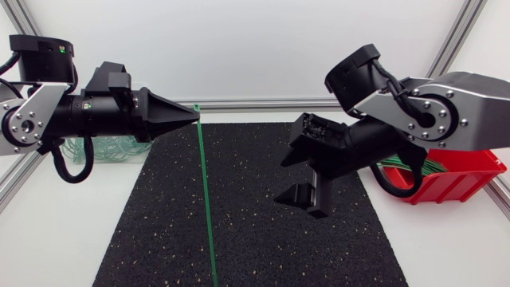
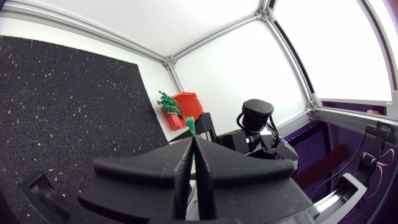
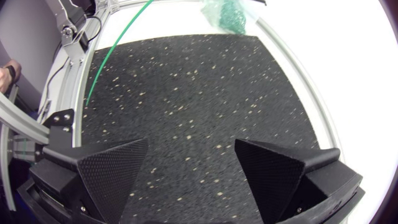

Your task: Take a green cable tie from the red box, thread the tail through the head to close it, then place it in the transparent bin on the left.

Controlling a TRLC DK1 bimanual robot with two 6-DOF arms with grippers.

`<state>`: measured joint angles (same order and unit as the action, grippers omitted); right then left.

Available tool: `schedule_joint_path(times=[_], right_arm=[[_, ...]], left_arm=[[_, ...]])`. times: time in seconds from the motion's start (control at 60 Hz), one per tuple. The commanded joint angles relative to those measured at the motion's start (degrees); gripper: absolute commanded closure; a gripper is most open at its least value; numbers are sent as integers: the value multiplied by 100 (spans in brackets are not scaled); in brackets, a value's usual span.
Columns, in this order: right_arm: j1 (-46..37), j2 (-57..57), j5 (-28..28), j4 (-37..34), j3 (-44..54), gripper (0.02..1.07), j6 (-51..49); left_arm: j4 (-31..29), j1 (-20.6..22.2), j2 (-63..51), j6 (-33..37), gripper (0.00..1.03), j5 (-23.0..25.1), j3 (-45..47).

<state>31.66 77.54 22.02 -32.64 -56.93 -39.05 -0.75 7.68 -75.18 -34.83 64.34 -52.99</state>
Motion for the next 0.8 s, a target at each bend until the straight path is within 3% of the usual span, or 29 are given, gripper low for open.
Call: schedule_joint_path(times=[0.0, 0.133, 0.267, 0.35, 0.417, 0.483, 0.633, 0.783], right_arm=[[104, -195, -181, 610, 323, 6, -121], [218, -309, -321, 1498, 700, 6, -595], [394, -309, -813, 2306, 1061, 6, -1369], [605, -450, -1191, 3625, 1702, 6, -2081], [666, -573, -1139, 5049, 2344, 6, -2863], [754, -512, -1130, 5857, 2616, 6, -3504], [1062, -362, -945, 7000, 2977, 6, -4726], [1466, -265, -963, 7149, 2871, 6, -5350]], left_arm=[[-56, -92, -85, 29, 99, 132, -106], [-100, -127, -102, 55, 99, 167, -97], [-153, -171, -129, 82, 99, 229, -115], [-153, -179, -138, 82, 99, 272, -124], [-162, -188, -155, 82, 99, 308, -132], [-162, -188, -190, 82, 99, 325, -141], [-188, -188, -331, 82, 99, 466, -176], [-197, -135, -551, 108, 99, 554, -185]])
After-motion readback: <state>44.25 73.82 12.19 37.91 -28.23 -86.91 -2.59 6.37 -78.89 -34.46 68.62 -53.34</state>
